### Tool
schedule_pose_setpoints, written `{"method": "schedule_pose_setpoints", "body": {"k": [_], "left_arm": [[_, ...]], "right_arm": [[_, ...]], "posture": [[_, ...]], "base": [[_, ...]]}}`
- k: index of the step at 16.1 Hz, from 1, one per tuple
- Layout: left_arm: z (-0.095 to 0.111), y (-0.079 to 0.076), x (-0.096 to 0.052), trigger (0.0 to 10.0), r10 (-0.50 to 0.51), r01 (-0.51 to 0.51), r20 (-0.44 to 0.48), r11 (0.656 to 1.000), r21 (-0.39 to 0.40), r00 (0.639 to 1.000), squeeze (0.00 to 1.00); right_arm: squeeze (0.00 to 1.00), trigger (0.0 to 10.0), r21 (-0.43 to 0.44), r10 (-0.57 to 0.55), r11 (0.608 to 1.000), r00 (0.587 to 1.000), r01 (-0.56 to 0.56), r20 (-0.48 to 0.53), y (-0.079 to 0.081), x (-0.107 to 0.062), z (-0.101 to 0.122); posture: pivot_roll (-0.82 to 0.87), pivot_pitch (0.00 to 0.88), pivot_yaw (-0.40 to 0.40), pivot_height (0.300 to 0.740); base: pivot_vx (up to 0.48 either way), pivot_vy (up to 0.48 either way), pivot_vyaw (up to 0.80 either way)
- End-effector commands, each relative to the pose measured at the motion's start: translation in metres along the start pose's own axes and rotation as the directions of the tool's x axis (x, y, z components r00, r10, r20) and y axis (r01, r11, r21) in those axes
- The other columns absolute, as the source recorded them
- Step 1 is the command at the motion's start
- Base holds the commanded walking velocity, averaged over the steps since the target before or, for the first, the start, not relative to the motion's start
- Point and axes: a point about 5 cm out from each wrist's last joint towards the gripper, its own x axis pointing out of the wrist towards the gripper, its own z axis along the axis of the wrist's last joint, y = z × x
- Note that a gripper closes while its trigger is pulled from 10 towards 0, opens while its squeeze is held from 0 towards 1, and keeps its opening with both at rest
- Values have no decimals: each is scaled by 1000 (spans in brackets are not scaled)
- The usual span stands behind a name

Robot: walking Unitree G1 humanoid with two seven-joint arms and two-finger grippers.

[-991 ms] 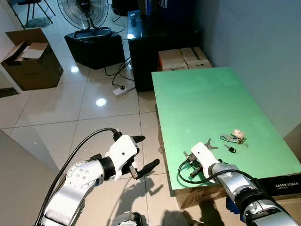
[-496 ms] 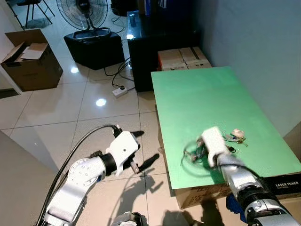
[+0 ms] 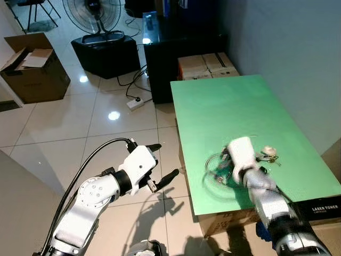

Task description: Hang keys on a hook

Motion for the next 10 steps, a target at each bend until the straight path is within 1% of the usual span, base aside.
{"method": "schedule_pose_setpoints", "body": {"k": [1,2,3,4,5,7,8,10], "left_arm": [[-3,2,-3,10000,-1,1,-19,1000,7,1000,0],[-3,1,-3,10000,-6,6,-19,1000,4,1000,0],[-3,0,-3,10000,-7,7,-19,1000,2,1000,0],[-3,-1,-3,10000,-12,12,-19,1000,-4,1000,0],[-3,-2,-3,10000,-18,17,-19,1000,-8,1000,0],[-3,-1,-3,10000,-17,17,-20,1000,-12,1000,0],[-4,-2,-5,10000,-20,20,-24,1000,-15,1000,0],[-5,-4,-6,10000,-26,26,-29,999,-19,999,0]], "right_arm": [[0,10000,-82,92,992,995,-95,-46,6,-1,-1],[1000,10000,-118,155,979,983,-166,-96,8,-5,-6],[1000,10000,-131,177,973,977,-192,-117,8,-7,-8],[1000,10000,-171,207,957,966,-233,-158,6,-10,-11],[1000,10000,-185,217,948,952,-258,-215,3,-12,-15],[1000,10000,-194,227,938,933,-286,-281,1,-15,-20],[1000,10000,-196,216,939,927,-283,-306,-1,-15,-21],[1000,10000,-193,220,937,919,-293,-326,-1,-16,-22]], "posture": [[29,53,104,740],[28,56,102,740],[28,56,102,740],[31,58,99,740],[31,58,99,740],[37,65,94,740],[38,67,94,740],[39,69,95,740]], "base": [[0,0,0],[0,0,0],[0,0,0],[0,0,0],[0,0,0],[0,0,0],[0,0,0],[0,0,0]]}}
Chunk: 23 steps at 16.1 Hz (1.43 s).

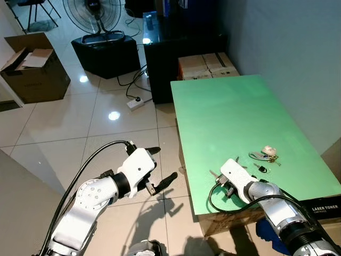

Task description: Hang keys on a hook

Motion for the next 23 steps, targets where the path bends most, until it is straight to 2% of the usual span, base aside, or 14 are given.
{"method": "schedule_pose_setpoints", "body": {"k": [1,4,7,8,21,22,23], "left_arm": [[0,-1,-3,10000,-12,12,-7,1000,4,1000,0],[0,0,-4,10000,-19,19,-12,1000,5,1000,0],[1,-1,-2,10000,-24,24,-11,1000,4,1000,0],[1,-1,-2,10000,-26,26,-12,1000,4,1000,0],[1,0,-6,10000,-30,30,-23,999,9,999,0],[1,0,-6,10000,-30,30,-23,1000,9,999,0],[2,0,-7,10000,-32,32,-23,999,7,999,0]], "right_arm": [[1000,10000,-21,14,1000,1000,-14,3,-2,-2,5],[1000,10000,-16,24,1000,1000,-24,-3,-5,-1,8],[1000,10000,-27,-13,1000,999,12,-42,-9,2,4],[0,10000,-31,-8,999,999,6,-52,-8,4,2],[0,10000,20,29,999,999,-28,-46,-10,17,5],[0,7569,21,27,999,998,-26,-48,-11,17,5],[0,3333,33,21,999,999,-20,-48,-11,18,4]], "posture": [[41,72,98,740],[44,73,103,740],[46,73,104,740],[48,75,105,740],[65,87,111,740],[69,90,110,740],[71,89,111,740]], "base": [[0,0,0],[0,0,0],[0,0,0],[0,0,0],[0,0,0],[0,0,0],[0,0,0]]}}
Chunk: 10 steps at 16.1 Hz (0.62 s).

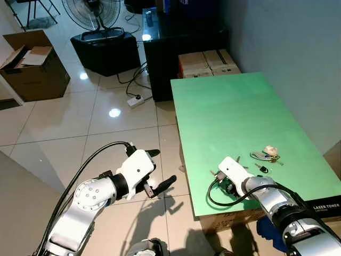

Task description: Hang keys on a hook

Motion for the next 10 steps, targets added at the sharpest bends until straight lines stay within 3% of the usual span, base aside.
{"method": "schedule_pose_setpoints", "body": {"k": [1,2,10], "left_arm": [[1,0,-4,10000,-5,5,-4,1000,2,1000,0],[1,0,-4,10000,-9,9,-5,1000,0,1000,0],[3,-3,-4,10000,-46,46,2,999,-28,999,0]], "right_arm": [[0,549,14,-6,1000,1000,5,23,-1,1,5],[0,0,14,-4,1000,1000,4,23,-1,1,5],[0,0,20,7,1000,1000,-7,29,0,3,6]], "posture": [[72,89,111,740],[74,88,110,740],[75,84,111,740]], "base": [[0,0,0],[0,0,0],[0,0,0]]}}
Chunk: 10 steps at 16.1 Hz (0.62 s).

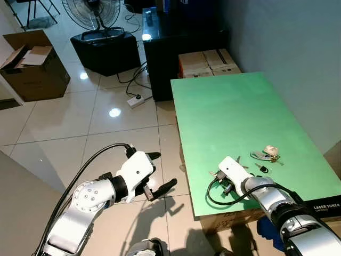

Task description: Hang keys on a hook

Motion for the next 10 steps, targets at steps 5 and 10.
{"method": "schedule_pose_setpoints", "body": {"k": [5,10], "left_arm": [[0,-1,-7,10000,-35,35,-11,999,-17,999,0],[0,-3,-9,10000,-44,44,-18,999,-16,999,0]], "right_arm": [[0,0,1,7,1000,1000,-7,12,0,1,3],[0,0,6,13,1000,1000,-13,17,0,1,3]], "posture": [[73,71,110,740],[72,62,109,740]], "base": [[0,0,0],[0,0,0]]}}
